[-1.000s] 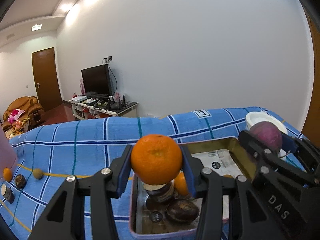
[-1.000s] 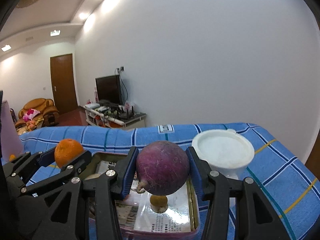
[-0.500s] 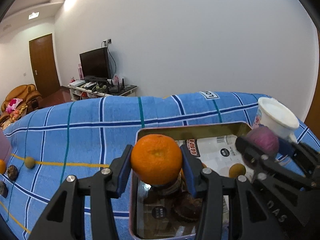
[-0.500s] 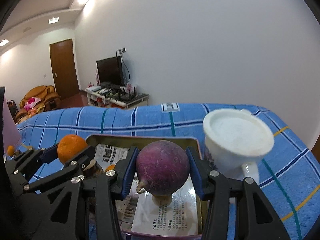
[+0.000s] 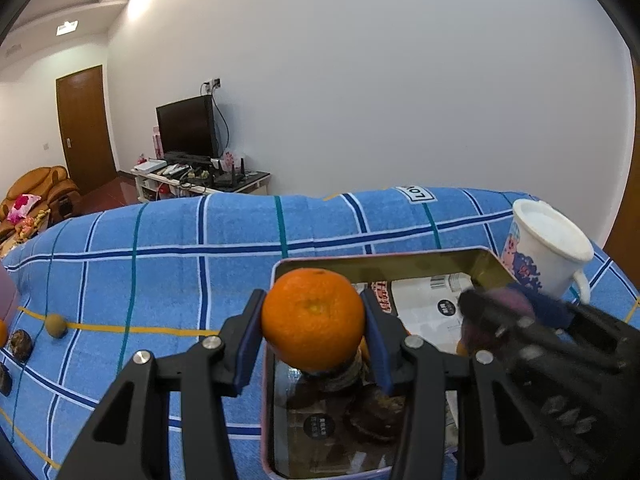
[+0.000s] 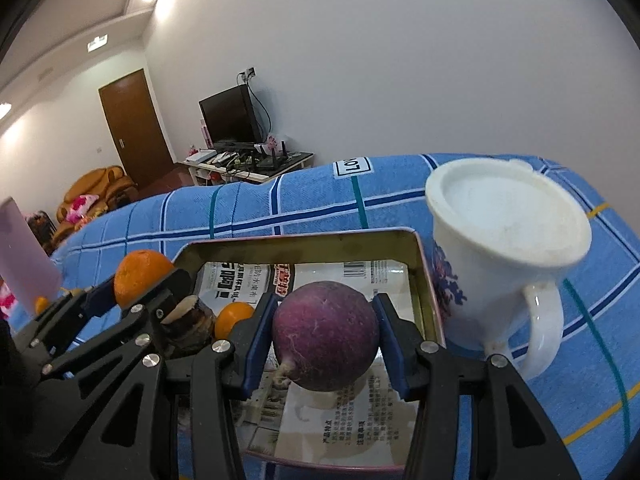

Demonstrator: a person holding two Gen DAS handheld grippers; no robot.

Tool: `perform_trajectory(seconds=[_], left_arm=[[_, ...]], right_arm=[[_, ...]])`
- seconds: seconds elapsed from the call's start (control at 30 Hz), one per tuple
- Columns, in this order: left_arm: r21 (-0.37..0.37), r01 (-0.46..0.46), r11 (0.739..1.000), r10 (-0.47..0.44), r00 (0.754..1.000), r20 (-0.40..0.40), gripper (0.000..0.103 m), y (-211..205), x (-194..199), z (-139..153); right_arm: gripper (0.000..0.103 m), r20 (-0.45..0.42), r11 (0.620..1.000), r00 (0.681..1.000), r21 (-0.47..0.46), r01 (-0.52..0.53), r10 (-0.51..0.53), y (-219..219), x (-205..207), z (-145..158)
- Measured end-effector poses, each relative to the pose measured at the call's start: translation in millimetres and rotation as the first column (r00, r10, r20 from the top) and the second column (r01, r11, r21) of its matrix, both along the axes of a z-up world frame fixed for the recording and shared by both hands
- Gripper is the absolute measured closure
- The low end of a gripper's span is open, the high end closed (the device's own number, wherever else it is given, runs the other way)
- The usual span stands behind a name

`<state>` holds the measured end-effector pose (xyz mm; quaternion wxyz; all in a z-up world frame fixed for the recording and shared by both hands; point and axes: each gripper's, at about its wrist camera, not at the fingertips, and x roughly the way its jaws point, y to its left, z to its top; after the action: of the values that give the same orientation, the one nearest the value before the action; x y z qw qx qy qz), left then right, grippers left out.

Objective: Organize fruits
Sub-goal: 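Carry the orange and purple fruit over the pink tin and open both tools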

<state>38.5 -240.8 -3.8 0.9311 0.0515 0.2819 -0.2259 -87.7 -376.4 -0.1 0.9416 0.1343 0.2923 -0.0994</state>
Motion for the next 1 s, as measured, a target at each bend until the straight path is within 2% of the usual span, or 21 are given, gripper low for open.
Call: perform_trajectory(seconds=[0.03,0.13,0.17,0.27,0.37,0.4,0.43,0.47,0.53,0.57,1.0], left_arm=[[-0.008,0.004,1.0,-0.005,1.0,-0.003,0.055,1,0,0],[-0.015,0.023,1.0,-0.023,1.0,0.008,0.055,-4,-2,2],[-0.012,0.032,0.999,-0.032,0.999,0.013,0.055,-7,-4,2],[-0.001,0.056,0.998,-0.056,0.998,0.016,0.054,-16,-8,1],[0.03,0.083,0.996,-0.083,0.996,-0.021,0.051,-24,-6,-4],[0.029,0.085,0.996,-0.084,0.996,-0.022,0.045,-24,-7,-4],[0.029,0.081,0.996,-0.08,0.997,-0.015,0.033,-23,-8,-3],[0.031,0.075,0.997,-0.075,0.997,-0.009,0.026,-23,-9,-3],[0.042,0.048,0.998,-0.049,0.999,0.007,0.003,-23,-11,-2],[0.047,0.039,0.998,-0.04,0.999,0.015,0.001,-23,-11,-1],[0.079,0.019,0.997,-0.022,0.999,0.033,0.0,-21,-22,-3]], right_arm=[[0.051,0.024,1.0,1.0,0.006,-0.002,0.002,1,-3,3],[0.037,0.133,1.0,0.991,0.005,0.023,-0.024,0,-19,17],[0.035,0.165,0.999,0.985,0.002,0.041,-0.041,-1,-24,21],[0.034,0.242,0.995,0.965,-0.001,0.1,-0.097,-4,-39,31],[0.034,0.257,0.99,0.956,0.014,0.14,-0.139,-8,-43,32],[0.034,0.255,0.989,0.956,0.024,0.144,-0.146,-10,-43,31],[0.034,0.253,0.989,0.956,0.031,0.148,-0.151,-10,-43,31],[0.034,0.249,0.988,0.956,0.039,0.152,-0.157,-11,-43,31],[0.034,0.247,0.987,0.955,0.052,0.155,-0.163,-13,-44,29],[0.034,0.247,0.986,0.955,0.053,0.156,-0.165,-13,-44,29],[0.032,0.256,0.98,0.946,0.021,0.198,-0.196,-11,-50,29]])
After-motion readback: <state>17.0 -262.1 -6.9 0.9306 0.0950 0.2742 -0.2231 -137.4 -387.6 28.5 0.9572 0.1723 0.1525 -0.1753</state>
